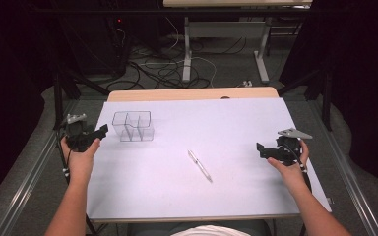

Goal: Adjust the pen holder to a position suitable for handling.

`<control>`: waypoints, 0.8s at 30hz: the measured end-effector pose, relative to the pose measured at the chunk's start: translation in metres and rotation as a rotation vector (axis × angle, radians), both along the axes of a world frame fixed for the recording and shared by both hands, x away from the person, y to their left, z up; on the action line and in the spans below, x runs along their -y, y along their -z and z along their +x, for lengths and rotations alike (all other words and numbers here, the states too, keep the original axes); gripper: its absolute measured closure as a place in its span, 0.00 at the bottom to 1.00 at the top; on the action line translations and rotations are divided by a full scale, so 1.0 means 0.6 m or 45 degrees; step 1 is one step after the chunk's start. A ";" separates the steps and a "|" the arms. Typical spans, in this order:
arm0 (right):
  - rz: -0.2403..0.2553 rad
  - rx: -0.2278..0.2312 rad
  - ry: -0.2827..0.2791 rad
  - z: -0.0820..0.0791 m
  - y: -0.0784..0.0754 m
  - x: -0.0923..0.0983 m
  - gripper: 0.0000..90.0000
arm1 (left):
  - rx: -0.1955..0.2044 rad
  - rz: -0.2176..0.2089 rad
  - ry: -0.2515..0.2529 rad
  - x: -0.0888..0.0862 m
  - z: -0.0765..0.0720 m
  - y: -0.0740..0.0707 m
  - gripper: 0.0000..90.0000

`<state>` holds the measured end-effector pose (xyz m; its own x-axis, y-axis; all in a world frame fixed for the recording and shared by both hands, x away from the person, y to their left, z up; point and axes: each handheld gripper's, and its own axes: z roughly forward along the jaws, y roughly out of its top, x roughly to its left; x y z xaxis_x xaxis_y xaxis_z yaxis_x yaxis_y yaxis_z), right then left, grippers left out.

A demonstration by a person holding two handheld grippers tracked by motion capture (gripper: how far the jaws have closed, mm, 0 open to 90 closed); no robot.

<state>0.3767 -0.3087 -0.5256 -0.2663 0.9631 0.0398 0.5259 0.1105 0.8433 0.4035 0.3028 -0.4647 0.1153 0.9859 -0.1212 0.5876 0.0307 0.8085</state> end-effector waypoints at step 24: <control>0.054 -0.020 0.025 -0.003 0.004 0.008 0.04 | -0.119 0.021 -0.052 0.016 0.097 -0.005 0.60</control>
